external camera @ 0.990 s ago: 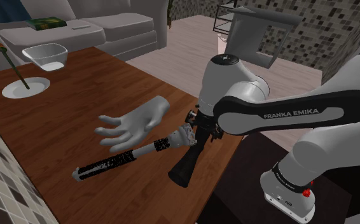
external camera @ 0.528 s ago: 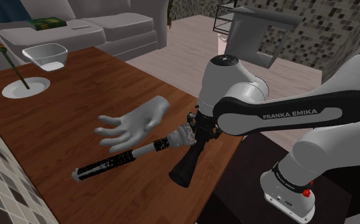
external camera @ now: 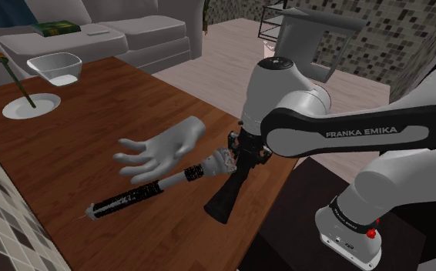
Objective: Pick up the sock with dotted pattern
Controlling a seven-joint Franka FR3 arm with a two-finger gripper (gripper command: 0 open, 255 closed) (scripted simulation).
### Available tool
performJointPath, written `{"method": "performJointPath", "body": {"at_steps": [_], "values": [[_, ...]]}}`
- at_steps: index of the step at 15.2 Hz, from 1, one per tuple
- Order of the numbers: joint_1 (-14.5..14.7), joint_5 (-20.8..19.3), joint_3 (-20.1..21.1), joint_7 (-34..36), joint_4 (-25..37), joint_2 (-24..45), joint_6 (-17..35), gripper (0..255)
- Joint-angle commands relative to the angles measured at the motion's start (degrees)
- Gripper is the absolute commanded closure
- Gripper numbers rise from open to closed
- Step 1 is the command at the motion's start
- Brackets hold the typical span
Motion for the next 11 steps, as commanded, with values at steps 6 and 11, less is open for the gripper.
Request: {"method": "performJointPath", "body": {"at_steps": [6, 11], "values": [[0.32, -1.22, -2.88, -0.28, 3.69, -2.64, -6.30, 255], [0.39, -1.98, -4.44, -0.41, 5.97, -3.87, -9.84, 255]]}}
